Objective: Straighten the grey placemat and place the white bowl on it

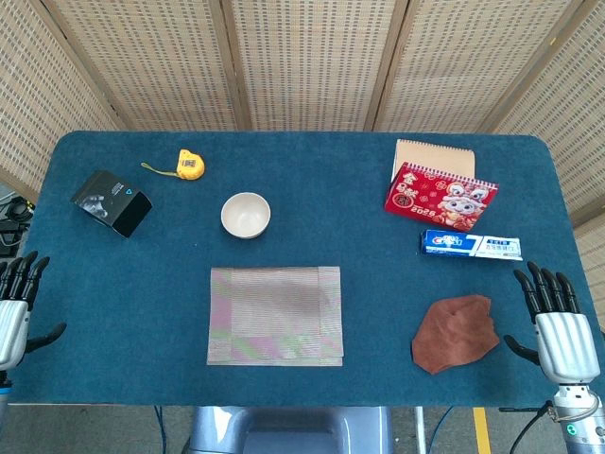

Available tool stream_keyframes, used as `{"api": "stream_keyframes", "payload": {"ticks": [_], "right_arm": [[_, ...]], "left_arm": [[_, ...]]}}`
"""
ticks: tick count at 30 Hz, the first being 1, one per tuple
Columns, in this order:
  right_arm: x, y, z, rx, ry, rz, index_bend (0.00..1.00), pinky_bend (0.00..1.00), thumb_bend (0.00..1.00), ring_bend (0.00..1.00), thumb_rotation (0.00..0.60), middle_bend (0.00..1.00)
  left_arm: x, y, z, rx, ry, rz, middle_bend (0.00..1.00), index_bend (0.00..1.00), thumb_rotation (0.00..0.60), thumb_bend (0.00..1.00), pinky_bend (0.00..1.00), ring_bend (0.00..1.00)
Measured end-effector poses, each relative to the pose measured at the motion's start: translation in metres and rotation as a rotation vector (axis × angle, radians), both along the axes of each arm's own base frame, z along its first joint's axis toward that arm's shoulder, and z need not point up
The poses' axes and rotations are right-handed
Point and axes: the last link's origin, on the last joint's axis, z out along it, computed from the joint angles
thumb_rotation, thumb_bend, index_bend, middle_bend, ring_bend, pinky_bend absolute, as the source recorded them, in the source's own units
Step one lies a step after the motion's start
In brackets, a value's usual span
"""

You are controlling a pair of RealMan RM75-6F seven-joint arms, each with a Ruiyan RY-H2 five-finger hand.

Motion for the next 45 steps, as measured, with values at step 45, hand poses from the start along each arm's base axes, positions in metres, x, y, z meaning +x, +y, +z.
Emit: {"api": "stream_keyframes", "payload": {"ticks": [45], "right_arm": [[-0.002,0.001,-0.001,0.04,-0.04,-0.041,0.07,0.0,0.03,0.0,0.6,0.0]], "left_arm": [[0.054,-0.004,-0.08,-0.255,0.033,-0.232,0.0,0.18,0.6,0.24,0.0,0.0]]}}
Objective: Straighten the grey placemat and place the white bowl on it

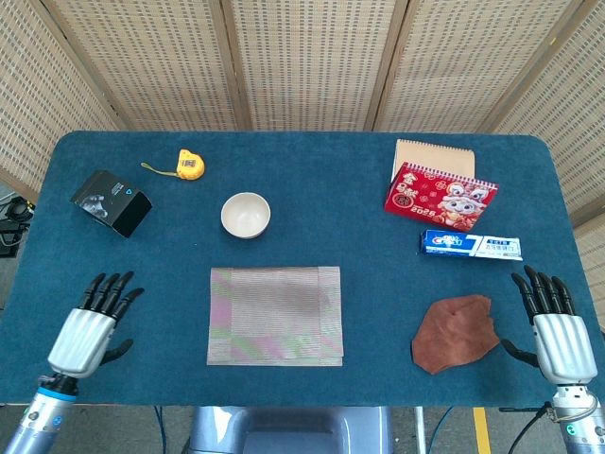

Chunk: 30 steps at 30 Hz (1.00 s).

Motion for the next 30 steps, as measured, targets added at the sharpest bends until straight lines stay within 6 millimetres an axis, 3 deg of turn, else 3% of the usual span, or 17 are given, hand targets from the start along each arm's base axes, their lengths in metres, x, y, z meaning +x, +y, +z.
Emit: {"api": "stream_keyframes", "payload": {"ticks": [11,17,30], "right_arm": [[0.0,0.0,0.006,-0.005,-0.04,0.0,0.07,0.0,0.03,0.0,0.6,0.0],[0.001,0.0,0.011,-0.011,-0.065,0.002,0.07,0.0,0.03,0.0,0.6,0.0],[0.002,0.0,0.011,-0.005,-0.072,0.005,0.07,0.0,0.03,0.0,0.6,0.0]], "left_arm": [[0.039,-0.013,-0.079,-0.182,0.06,-0.101,0.0,0.16,0.6,0.26,0.0,0.0],[0.045,-0.011,-0.097,-0.205,0.098,-0.098,0.0,0.14,0.6,0.26,0.0,0.0],[0.046,-0.002,-0.116,-0.205,0.134,-0.086,0.0,0.13,0.6,0.25,0.0,0.0]]}}
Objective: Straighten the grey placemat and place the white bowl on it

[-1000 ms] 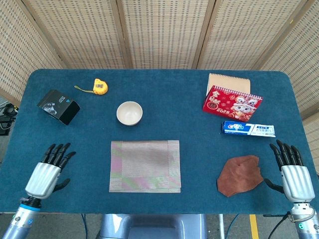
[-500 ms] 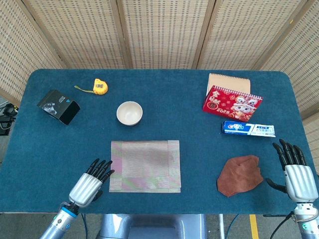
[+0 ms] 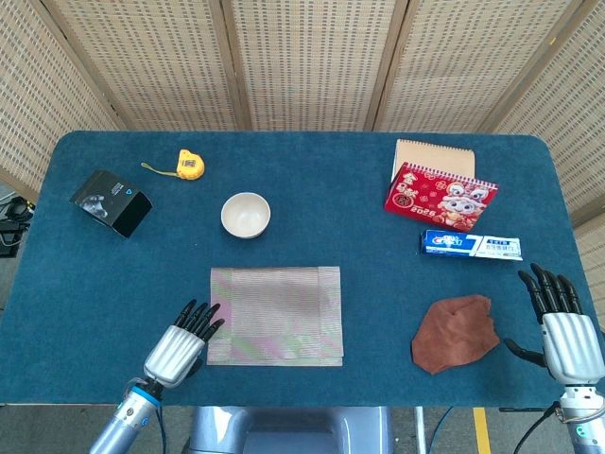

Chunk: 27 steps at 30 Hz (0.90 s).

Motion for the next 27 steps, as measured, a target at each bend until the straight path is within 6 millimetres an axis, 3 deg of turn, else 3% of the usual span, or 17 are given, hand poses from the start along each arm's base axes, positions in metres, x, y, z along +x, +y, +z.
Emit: {"api": "stream_keyframes", "payload": {"ticks": [19,27], "right_arm": [[0.0,-0.001,0.0,-0.003,-0.008,-0.004,0.07,0.0,0.03,0.0,0.6,0.0],[0.0,-0.001,-0.001,0.002,-0.016,-0.005,0.07,0.0,0.03,0.0,0.6,0.0]], "left_arm": [[0.005,0.004,-0.017,-0.013,0.025,-0.004,0.0,0.15,0.6,0.25,0.0,0.0],[0.017,0.008,-0.029,0.006,0.006,-0.023,0.0,0.18,0.6,0.26,0.0,0.0]]}}
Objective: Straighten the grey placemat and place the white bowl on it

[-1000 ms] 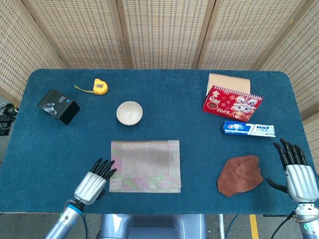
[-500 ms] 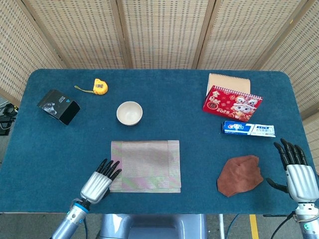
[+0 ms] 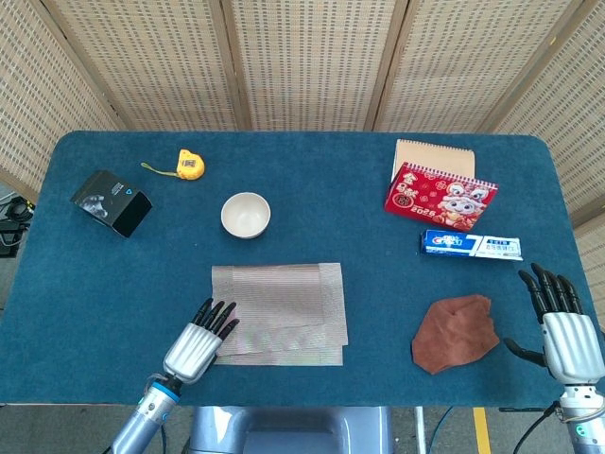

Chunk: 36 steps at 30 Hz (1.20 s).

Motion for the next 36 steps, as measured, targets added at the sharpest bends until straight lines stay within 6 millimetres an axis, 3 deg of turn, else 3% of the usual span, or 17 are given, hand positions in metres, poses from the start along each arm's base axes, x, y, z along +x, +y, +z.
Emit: {"api": "stream_keyframes", "payload": {"ticks": [7,10,13,15,18,23,31,36], "right_arm": [[0.001,0.0,0.001,0.002,-0.011,0.001,0.07,0.0,0.02,0.0,0.6,0.0],[0.001,0.0,0.002,0.001,-0.018,0.001,0.07,0.0,0.02,0.0,0.6,0.0],[0.001,0.0,0.002,0.003,-0.023,0.0,0.07,0.0,0.02,0.0,0.6,0.0],[0.001,0.0,0.002,0.004,-0.024,0.001,0.07,0.0,0.02,0.0,0.6,0.0],[0.001,0.0,0.002,0.006,-0.029,0.001,0.07,0.0,0.02,0.0,0.6,0.0],[0.001,0.0,0.003,0.009,-0.035,0.001,0.07,0.0,0.02,0.0,0.6,0.0],[0.002,0.001,0.002,0.017,-0.037,0.004,0.07,0.0,0.02,0.0,0.6,0.0],[0.003,0.002,0.002,0.016,-0.037,0.006,0.07,0.0,0.02,0.0,0.6,0.0]], "left_arm": [[0.0,0.005,-0.01,0.003,0.035,0.003,0.0,0.18,0.6,0.26,0.0,0.0],[0.002,0.008,-0.014,0.011,0.044,0.001,0.0,0.21,0.6,0.32,0.0,0.0],[0.007,0.01,-0.016,0.028,0.022,-0.001,0.0,0.3,0.6,0.42,0.0,0.0],[0.009,0.011,-0.016,0.045,0.006,-0.004,0.0,0.41,0.6,0.46,0.0,0.0],[0.013,0.013,-0.016,0.072,-0.018,-0.01,0.0,0.55,0.6,0.47,0.0,0.0],[0.014,0.015,-0.014,0.115,-0.055,-0.017,0.0,0.7,0.6,0.47,0.0,0.0],[0.014,0.019,-0.005,0.152,-0.097,-0.02,0.0,0.76,0.6,0.54,0.0,0.0],[0.013,0.026,0.015,0.196,-0.13,-0.018,0.0,0.79,0.6,0.56,0.0,0.0]]}}
